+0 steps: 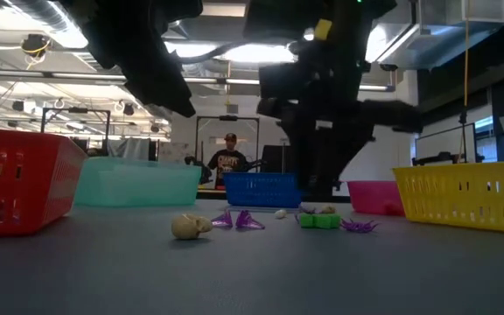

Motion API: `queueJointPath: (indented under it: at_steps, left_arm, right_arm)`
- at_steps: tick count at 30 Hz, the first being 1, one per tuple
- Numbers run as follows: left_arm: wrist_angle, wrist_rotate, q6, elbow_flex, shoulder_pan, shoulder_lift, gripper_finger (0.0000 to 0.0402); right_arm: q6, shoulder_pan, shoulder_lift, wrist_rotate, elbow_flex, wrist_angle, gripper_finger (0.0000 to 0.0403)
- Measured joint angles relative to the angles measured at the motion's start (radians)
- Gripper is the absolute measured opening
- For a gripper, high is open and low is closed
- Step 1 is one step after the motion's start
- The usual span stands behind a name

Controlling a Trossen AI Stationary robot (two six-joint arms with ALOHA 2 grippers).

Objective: Sort Halloween decoration
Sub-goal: Put the yellow skull toy into the red bin

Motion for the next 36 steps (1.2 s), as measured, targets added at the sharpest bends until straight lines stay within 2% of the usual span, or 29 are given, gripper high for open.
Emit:
queueJointPath:
  at_steps: [8,13,17,24,36]
  left_arm:
    - [0.0,0.0,0.0,0.0,0.0,0.0,0.0164]
    - [0.0,0.0,0.0,0.0,0.0,0.0,0.0164]
    - [-0.001,0.0,0.0,0.0,0.0,0.0,0.0164]
    - [-0.001,0.0,0.0,0.0,0.0,0.0,0.0164]
    - [-0.001,0.0,-0.005,0.0,0.0,0.001,0.0164]
  right_arm:
    - [0.086,-0.007,0.0,0.011,0.021,-0.092,0.0131]
    - [0.16,-0.049,0.0,0.022,0.021,-0.122,0.0131]
    - [0.167,-0.084,0.007,-0.029,0.021,-0.116,0.0131]
    - [0.119,-0.096,0.009,-0.038,-0.024,-0.108,0.0131]
    - [0.117,-0.095,0.002,-0.026,-0.133,0.032,0.0131]
